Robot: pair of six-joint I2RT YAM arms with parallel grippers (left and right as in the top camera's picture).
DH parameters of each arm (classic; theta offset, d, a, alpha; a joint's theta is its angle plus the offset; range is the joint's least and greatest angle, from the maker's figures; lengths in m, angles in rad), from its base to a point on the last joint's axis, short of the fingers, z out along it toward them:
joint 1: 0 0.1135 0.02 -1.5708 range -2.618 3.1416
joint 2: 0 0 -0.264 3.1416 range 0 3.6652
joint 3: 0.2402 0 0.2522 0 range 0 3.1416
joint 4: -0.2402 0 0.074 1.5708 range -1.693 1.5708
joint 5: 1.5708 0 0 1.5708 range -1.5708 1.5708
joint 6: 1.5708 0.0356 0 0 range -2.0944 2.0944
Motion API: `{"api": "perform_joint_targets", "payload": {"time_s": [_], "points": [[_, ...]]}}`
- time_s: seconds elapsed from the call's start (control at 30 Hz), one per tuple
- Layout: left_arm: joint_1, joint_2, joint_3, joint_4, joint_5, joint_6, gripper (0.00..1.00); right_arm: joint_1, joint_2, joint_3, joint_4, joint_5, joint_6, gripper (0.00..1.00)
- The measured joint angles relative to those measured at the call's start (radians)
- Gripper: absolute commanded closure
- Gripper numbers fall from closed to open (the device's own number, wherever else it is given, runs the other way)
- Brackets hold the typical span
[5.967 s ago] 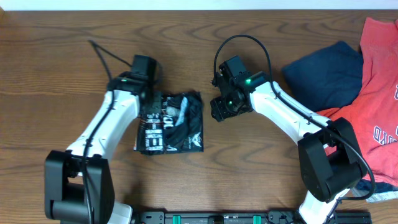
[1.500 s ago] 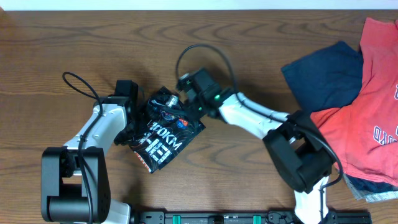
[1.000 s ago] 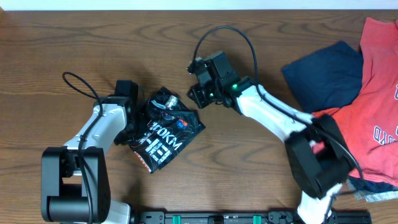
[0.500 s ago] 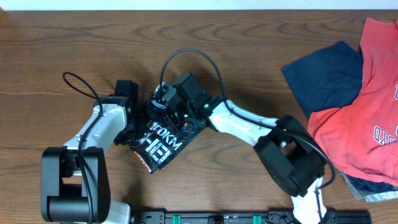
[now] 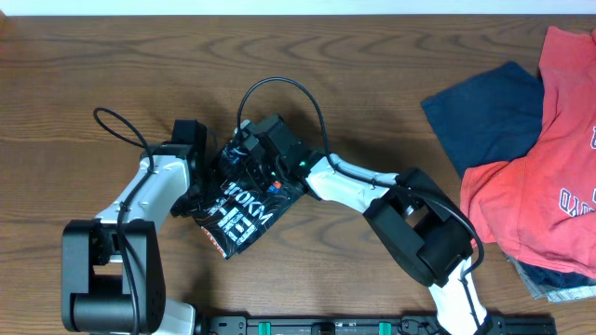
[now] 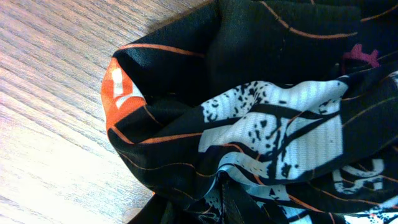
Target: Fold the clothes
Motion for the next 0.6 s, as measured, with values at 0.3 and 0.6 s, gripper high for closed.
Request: {"api": "perform_joint_targets", "payload": {"time_s": [0.3,0.6], "points": [[0.0,0.0,0.0,-0.003,0.0,0.0,0.77,-0.135,0.003,0.001,-0.016,0.097,0.095,0.54],[0.009,-0.005,0.004,-0.066,0.002,0.029,0.53,-0.217,-0.171,0.002,-0.323,0.102,0.054,0.41]]}}
